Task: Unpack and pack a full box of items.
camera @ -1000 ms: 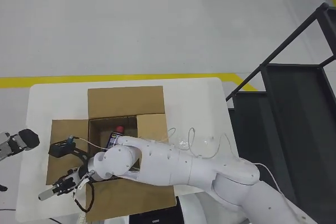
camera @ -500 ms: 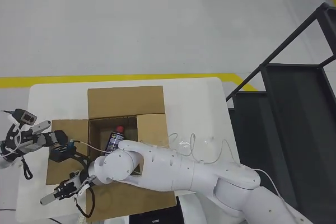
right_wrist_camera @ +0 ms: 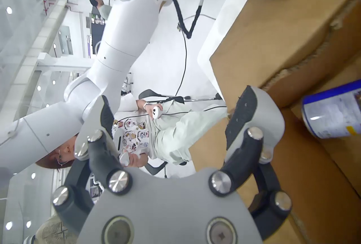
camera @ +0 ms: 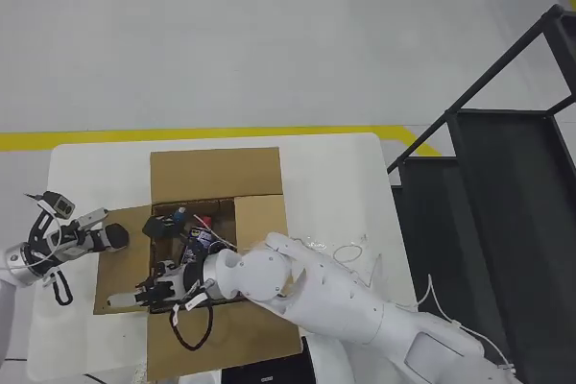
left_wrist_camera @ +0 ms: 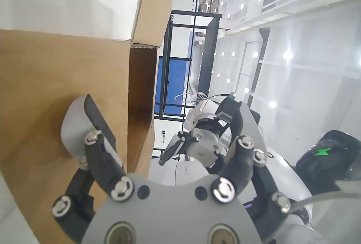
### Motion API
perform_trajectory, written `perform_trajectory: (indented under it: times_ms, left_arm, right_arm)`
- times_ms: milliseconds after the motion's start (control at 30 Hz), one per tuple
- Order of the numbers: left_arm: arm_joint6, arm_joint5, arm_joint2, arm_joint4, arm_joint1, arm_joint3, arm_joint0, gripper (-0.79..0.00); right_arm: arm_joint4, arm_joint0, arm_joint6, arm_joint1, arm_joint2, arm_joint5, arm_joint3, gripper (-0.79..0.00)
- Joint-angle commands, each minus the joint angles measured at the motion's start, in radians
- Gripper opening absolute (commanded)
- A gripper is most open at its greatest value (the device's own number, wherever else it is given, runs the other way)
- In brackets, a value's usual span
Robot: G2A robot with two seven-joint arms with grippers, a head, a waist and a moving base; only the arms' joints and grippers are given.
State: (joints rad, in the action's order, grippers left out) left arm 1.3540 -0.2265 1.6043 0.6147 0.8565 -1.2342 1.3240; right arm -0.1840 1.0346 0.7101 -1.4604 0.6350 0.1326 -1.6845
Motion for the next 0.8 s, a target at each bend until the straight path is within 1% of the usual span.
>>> perform_trajectory:
  times_ms: [0,100,233,367,533,633,700,767]
  left_arm:
    - [-0.009,-0.006,-0.010,-0.020,0.001,0.006,-0.005,0.000]
    - [-0.021,-0.014,-0.031,-0.043,0.003,0.010,-0.013,0.000]
    - [-0.040,-0.021,-0.065,-0.097,0.007,0.017,-0.032,0.000]
    - [-0.050,-0.026,-0.098,-0.130,0.011,0.018,-0.050,0.000]
    - [-0.056,-0.030,-0.126,-0.155,0.014,0.005,-0.071,0.000]
    - [-0.056,-0.034,-0.117,-0.146,0.013,-0.008,-0.073,0.000]
    - [-0.054,-0.044,-0.085,-0.130,0.007,-0.031,-0.061,0.000]
    - [-0.043,-0.047,-0.042,-0.106,0.000,-0.072,-0.034,0.000]
  right_arm:
    - [-0.039,0.084,0.014,0.034,0.081,0.004,-0.082,0.000]
    - [-0.070,0.186,0.032,0.071,0.179,-0.006,-0.169,0.000]
    - [-0.084,0.291,0.040,0.103,0.281,-0.026,-0.240,0.000]
    - [-0.078,0.357,0.042,0.121,0.345,-0.042,-0.274,0.000]
    - [-0.072,0.403,0.046,0.135,0.387,-0.056,-0.298,0.000]
    - [-0.067,0.416,0.049,0.141,0.399,-0.063,-0.303,0.000]
    - [-0.063,0.423,0.052,0.144,0.404,-0.069,-0.304,0.000]
    - [-0.061,0.427,0.054,0.147,0.409,-0.074,-0.308,0.000]
